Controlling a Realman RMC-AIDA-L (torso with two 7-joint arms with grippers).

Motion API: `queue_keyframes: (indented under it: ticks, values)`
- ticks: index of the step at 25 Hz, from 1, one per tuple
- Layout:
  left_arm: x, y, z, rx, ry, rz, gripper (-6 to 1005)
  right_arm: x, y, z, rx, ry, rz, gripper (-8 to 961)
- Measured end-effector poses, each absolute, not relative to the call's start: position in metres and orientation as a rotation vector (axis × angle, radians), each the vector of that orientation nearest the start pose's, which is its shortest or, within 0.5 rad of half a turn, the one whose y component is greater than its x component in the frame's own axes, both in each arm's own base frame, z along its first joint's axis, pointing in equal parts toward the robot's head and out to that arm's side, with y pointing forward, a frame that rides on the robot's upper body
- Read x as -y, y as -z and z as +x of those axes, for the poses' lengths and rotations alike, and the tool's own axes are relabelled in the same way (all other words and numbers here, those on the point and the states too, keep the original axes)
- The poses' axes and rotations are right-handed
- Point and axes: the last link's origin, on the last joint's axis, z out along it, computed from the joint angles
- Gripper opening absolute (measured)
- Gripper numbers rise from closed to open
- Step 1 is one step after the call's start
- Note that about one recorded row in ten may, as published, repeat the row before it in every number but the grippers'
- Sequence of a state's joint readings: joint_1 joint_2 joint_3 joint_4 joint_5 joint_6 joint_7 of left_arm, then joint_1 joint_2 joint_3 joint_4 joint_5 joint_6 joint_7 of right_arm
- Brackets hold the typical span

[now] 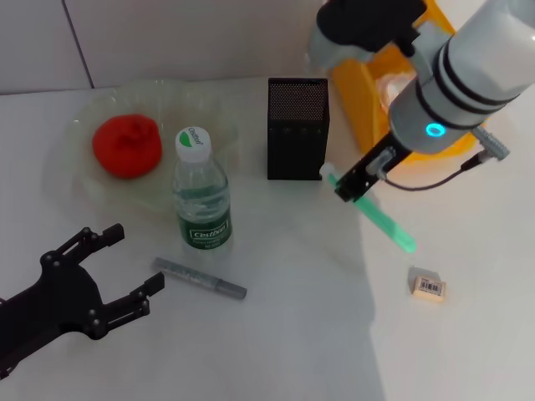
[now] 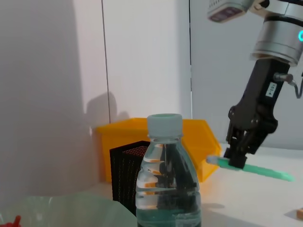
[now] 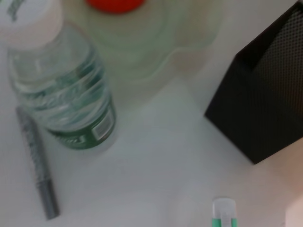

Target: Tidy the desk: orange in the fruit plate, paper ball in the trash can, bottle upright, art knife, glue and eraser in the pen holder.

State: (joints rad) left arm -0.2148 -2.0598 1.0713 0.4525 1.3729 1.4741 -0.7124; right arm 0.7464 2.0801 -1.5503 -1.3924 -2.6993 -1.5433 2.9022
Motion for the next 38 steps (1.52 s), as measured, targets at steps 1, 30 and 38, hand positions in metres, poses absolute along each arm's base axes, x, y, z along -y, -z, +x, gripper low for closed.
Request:
queue_keyframes:
  ticks: [1,30,38]
  values:
    - [-0.249,0.025,-0.317,0.300,0.809,-2.431,868,-0.373,0.007,0.116,-0.890,0.475,-2.417,202]
    - [-0.249,0.025,-0.319,0.316,0.803,-2.422,867,-0.419,-0.026,0.084,-0.523,-0.135,-2.192,239]
    - [-0.249,0.026,-0.319,0.320,0.804,-2.423,867,-0.418,-0.002,0.105,-0.539,-0.233,-2.185,249]
